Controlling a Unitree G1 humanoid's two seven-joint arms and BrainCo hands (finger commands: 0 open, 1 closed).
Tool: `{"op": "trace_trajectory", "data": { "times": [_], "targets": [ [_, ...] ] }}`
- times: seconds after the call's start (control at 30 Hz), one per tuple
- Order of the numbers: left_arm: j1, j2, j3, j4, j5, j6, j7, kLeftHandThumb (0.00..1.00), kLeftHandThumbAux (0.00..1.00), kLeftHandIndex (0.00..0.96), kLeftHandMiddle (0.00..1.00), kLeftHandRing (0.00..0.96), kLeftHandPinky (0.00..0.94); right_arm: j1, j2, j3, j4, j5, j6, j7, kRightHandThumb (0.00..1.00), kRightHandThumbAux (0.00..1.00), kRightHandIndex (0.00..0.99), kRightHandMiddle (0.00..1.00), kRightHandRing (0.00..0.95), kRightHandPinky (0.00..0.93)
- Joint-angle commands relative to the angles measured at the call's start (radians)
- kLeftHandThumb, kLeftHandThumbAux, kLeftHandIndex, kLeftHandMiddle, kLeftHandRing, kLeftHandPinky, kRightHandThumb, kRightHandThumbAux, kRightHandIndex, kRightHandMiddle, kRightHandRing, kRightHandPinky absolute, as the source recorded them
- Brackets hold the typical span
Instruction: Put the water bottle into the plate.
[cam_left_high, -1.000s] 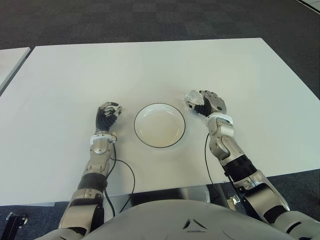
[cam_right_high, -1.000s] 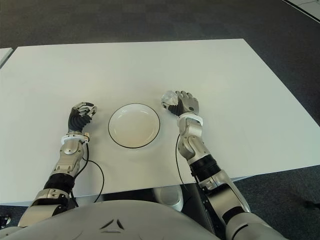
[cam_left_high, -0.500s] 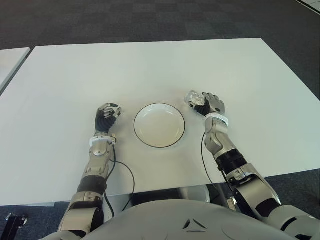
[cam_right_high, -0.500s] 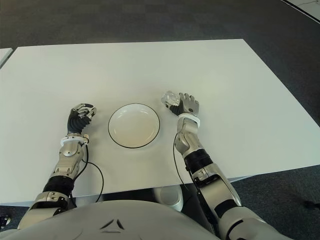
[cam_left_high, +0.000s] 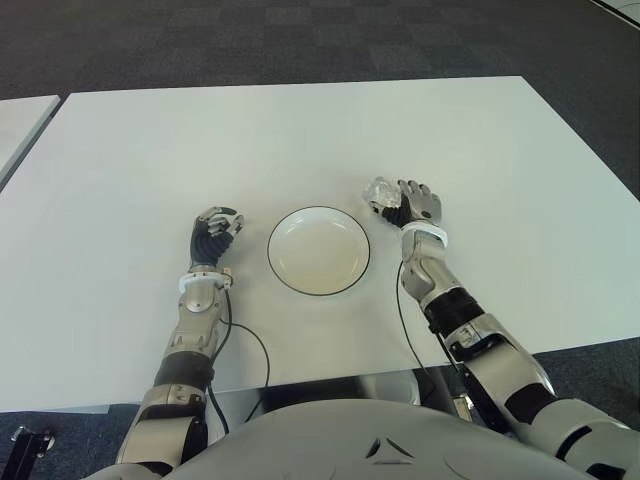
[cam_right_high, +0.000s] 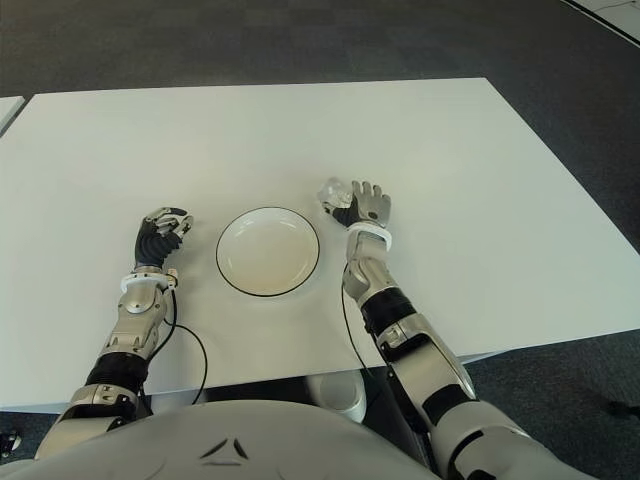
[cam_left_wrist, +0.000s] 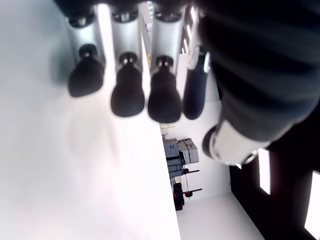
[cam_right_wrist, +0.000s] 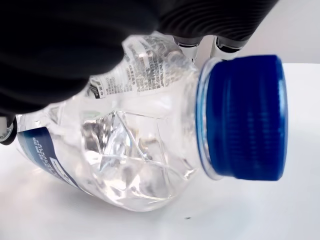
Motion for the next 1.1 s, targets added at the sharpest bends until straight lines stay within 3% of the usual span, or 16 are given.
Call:
{"op": "trace_trajectory", "data": {
  "times": [0.03, 0.27, 0.47, 0.67, 0.83, 1.0, 1.07, 1.1],
  "targets": [
    [0.017, -0.011, 0.003, 0.008, -0.003, 0.022, -0.01, 0.706, 0.719, 0.439, 0.779, 0.768, 0.77, -0.008, 0.017, 0.033, 0.072, 0.007, -0.009, 0.012, 0.52, 0.25, 0.0, 0.0, 0.0, 0.026],
    [0.014, -0.012, 0.005, 0.014, 0.006, 0.019, 0.005, 0.707, 0.719, 0.439, 0.781, 0.769, 0.772, -0.043, 0.035, 0.035, 0.144, 0.03, -0.044, -0.042, 0.521, 0.298, 0.0, 0.0, 0.0, 0.106],
    [0.012, -0.013, 0.007, 0.013, 0.014, 0.021, 0.015, 0.707, 0.719, 0.439, 0.785, 0.774, 0.778, -0.06, 0.046, 0.019, 0.194, 0.059, -0.089, -0.086, 0.52, 0.368, 0.0, 0.03, 0.057, 0.181],
    [0.011, -0.016, 0.012, 0.011, 0.013, 0.027, 0.016, 0.707, 0.718, 0.439, 0.786, 0.774, 0.775, -0.07, 0.055, -0.004, 0.231, 0.094, -0.135, -0.143, 0.547, 0.407, 0.081, 0.183, 0.19, 0.301],
    [0.013, -0.018, 0.013, 0.001, 0.015, 0.028, 0.018, 0.707, 0.718, 0.439, 0.787, 0.774, 0.778, -0.074, 0.059, -0.024, 0.252, 0.128, -0.185, -0.182, 0.59, 0.441, 0.317, 0.4, 0.42, 0.5],
    [0.013, -0.019, 0.014, -0.004, 0.014, 0.033, 0.019, 0.707, 0.718, 0.439, 0.788, 0.774, 0.782, -0.078, 0.059, -0.04, 0.267, 0.165, -0.226, -0.182, 0.595, 0.474, 0.435, 0.489, 0.501, 0.564],
    [0.014, -0.02, 0.014, -0.008, 0.014, 0.036, 0.019, 0.707, 0.718, 0.439, 0.789, 0.774, 0.782, -0.08, 0.058, -0.046, 0.271, 0.18, -0.242, -0.174, 0.661, 0.609, 0.434, 0.51, 0.509, 0.551],
    [0.015, -0.02, 0.015, -0.01, 0.014, 0.037, 0.019, 0.707, 0.718, 0.439, 0.789, 0.774, 0.782, -0.081, 0.057, -0.046, 0.273, 0.183, -0.245, -0.174, 0.671, 0.628, 0.433, 0.513, 0.51, 0.549]
  ]
}}
